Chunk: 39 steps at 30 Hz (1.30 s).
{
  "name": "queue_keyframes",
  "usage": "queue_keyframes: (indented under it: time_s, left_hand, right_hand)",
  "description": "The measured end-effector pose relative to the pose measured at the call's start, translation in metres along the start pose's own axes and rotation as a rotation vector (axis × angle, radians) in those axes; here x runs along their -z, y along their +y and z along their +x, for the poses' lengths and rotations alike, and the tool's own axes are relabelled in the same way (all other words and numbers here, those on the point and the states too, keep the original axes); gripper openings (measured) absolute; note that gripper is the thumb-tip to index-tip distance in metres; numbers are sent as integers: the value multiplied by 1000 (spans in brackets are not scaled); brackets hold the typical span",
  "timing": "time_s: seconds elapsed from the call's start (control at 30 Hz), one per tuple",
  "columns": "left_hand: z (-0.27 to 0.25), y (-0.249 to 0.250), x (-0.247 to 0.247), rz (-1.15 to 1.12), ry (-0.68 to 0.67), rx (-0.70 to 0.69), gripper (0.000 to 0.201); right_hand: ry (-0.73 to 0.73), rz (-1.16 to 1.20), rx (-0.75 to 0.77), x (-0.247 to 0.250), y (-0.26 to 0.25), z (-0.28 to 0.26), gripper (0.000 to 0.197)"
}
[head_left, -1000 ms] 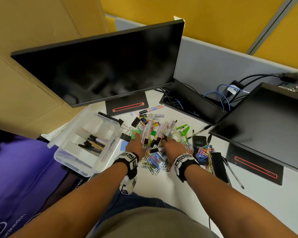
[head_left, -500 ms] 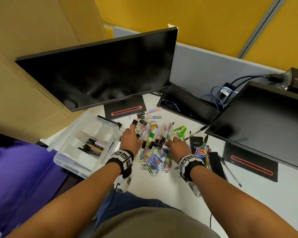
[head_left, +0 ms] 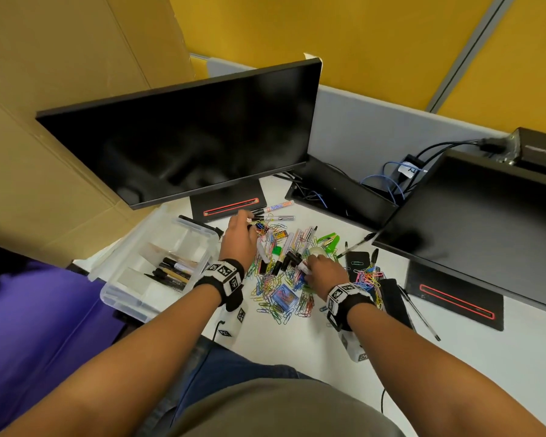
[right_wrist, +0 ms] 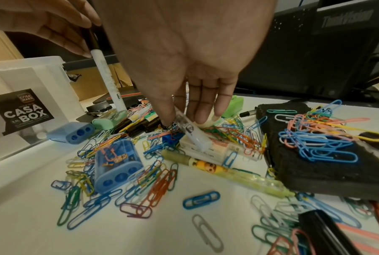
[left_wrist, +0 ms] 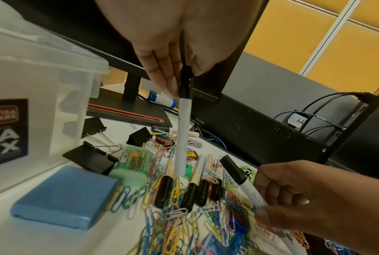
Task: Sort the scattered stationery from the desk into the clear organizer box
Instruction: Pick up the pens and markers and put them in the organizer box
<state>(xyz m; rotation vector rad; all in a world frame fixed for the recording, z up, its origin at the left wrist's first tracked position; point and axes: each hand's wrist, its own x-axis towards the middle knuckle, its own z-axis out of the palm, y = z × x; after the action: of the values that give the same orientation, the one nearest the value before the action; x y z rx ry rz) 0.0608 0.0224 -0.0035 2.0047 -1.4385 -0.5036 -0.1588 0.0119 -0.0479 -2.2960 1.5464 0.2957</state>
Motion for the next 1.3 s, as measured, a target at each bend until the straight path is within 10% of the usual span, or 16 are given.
queue_keyframes:
  time_s: [0.6, 1.3]
  left_hand:
    - [12, -20, -40, -81, -271, 258, 24]
    - [-8, -29, -77, 502, -574, 303, 52]
  right_hand:
    - [-88, 388, -104, -22, -13, 4, 37]
    - [-148, 456, -123, -33, -5, 4, 43]
